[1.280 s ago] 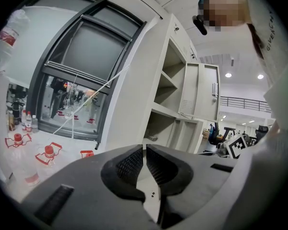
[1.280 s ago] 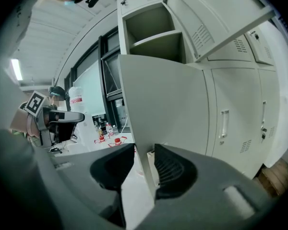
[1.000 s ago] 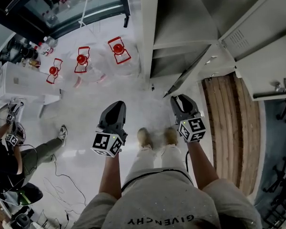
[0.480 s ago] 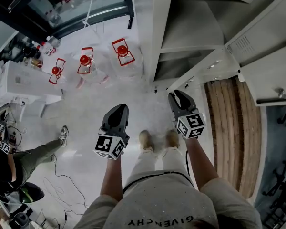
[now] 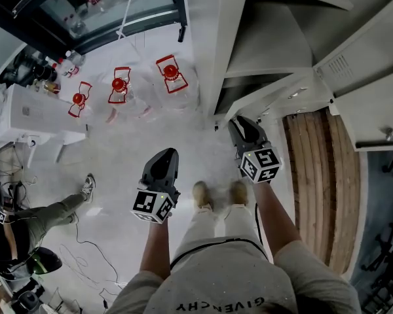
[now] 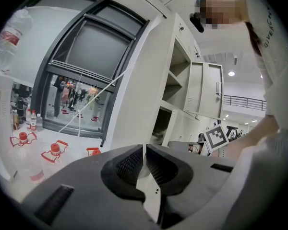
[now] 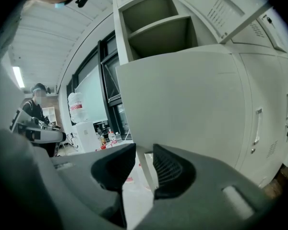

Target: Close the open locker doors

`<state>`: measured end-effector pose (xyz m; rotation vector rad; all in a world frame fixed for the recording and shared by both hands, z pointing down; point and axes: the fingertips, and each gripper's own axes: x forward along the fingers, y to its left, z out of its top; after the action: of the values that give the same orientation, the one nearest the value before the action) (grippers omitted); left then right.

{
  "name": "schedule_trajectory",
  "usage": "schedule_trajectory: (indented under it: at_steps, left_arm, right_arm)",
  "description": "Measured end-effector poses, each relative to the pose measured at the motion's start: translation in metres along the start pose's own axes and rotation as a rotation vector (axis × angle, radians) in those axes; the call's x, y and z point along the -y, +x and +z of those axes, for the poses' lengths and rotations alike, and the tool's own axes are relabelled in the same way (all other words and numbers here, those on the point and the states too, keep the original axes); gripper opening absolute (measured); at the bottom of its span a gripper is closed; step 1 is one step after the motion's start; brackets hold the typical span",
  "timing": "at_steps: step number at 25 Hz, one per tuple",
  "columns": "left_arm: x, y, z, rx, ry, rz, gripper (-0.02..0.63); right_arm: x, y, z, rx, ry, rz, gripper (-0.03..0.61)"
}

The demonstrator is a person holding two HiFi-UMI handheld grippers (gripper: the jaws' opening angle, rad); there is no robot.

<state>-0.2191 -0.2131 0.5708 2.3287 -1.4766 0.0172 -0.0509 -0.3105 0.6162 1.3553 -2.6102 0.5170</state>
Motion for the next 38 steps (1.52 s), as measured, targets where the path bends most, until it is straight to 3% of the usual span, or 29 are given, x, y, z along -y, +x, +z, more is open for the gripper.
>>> schedule_trajectory:
  at_steps: [26, 38]
  left_arm:
    - [-0.015, -0.035, -0.012, -0.006, -0.018, 0.054, 0.018]
    - [-0.017, -0.059, -0.005, 0.027, -0.033, 0.150, 0.018]
  right_arm:
    - [0.019, 0.057, 0.024, 0.046, 0.091, -0.045, 0.069]
    - [0.025, 0.068, 0.033, 0.045, 0.104, -0.041, 0.061]
